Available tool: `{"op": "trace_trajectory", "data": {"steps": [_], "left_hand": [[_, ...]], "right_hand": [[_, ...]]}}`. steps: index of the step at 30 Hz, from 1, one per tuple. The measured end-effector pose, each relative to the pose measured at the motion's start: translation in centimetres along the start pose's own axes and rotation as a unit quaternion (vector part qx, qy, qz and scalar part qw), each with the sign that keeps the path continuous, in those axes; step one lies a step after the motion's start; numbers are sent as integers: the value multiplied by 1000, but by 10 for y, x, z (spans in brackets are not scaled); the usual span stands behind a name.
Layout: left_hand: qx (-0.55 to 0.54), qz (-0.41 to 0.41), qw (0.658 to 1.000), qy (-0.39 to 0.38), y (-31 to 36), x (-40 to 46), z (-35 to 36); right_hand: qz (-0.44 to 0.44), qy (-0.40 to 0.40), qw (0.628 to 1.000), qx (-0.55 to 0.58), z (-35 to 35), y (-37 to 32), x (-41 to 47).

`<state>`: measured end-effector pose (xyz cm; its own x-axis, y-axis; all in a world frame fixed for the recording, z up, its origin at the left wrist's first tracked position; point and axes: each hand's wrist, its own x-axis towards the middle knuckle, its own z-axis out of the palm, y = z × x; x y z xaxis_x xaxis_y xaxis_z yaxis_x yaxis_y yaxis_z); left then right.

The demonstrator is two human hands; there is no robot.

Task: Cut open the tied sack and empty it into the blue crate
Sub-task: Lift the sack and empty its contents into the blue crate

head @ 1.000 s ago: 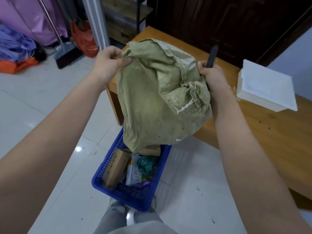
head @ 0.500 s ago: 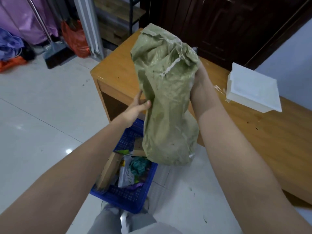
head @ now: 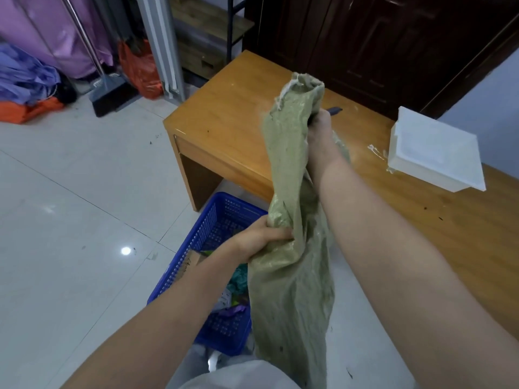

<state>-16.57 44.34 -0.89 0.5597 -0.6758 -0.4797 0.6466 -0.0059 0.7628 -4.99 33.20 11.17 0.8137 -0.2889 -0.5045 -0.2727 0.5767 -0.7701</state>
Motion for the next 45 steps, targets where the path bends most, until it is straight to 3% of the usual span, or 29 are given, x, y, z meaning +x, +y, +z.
{"op": "trace_trajectory", "data": {"steps": [3, 7, 9, 11, 13, 16, 19, 22, 25, 28, 30, 33, 36, 39, 41, 43, 45], "left_hand": [[38, -38, 997, 48, -4, -1, -8], [123, 24, 957, 261, -5, 8, -45], [43, 73, 936, 341, 5, 8, -61], [-75, 101, 924, 362, 22, 8, -73], [-153, 119, 917, 348, 42, 7, -81], [-192, 140, 923, 304, 71, 3, -76], [-207, 147, 937, 239, 83, 4, -57], [-156, 137, 940, 271, 88, 3, -36], [-46, 170, 933, 313, 98, -6, -29], [110, 204, 918, 322, 102, -21, -38], [199, 213, 903, 315, 100, -28, -45], [269, 215, 891, 296, 100, -36, -37], [250, 229, 915, 217, 102, -47, -9], [127, 223, 963, 86, 95, -66, 6], [110, 202, 972, 48, 90, -78, -1], [179, 169, 969, 13, 91, -92, -10], [311, 136, 940, -32, 93, -101, -13]], "right_hand": [[26, -65, 996, 62, -15, 2, -11], [4, -142, 990, 13, -41, 0, -22], [21, -125, 992, -4, -50, -2, -24], [43, -116, 990, -61, -67, 4, -28], [80, -128, 974, -170, -87, 17, -34], [99, -118, 914, -375, -106, 43, -58], [38, -47, 896, -439, -114, 81, -61], [21, 46, 919, -390, -122, 118, -48], [54, 164, 962, -210, -138, 118, -49], [-17, 281, 937, -205, -155, 87, -61], [-58, 255, 949, -177, -148, 64, -69], [-46, 118, 971, -203, -118, 48, -87], [-40, 6, 962, -269, -72, 60, -100], [-38, 30, 959, -279, -44, 81, -104], [-17, 50, 971, -233, -39, 93, -107], [-1, 71, 976, -205, -42, 106, -114], [-15, 102, 977, -185, -48, 118, -121]]}}
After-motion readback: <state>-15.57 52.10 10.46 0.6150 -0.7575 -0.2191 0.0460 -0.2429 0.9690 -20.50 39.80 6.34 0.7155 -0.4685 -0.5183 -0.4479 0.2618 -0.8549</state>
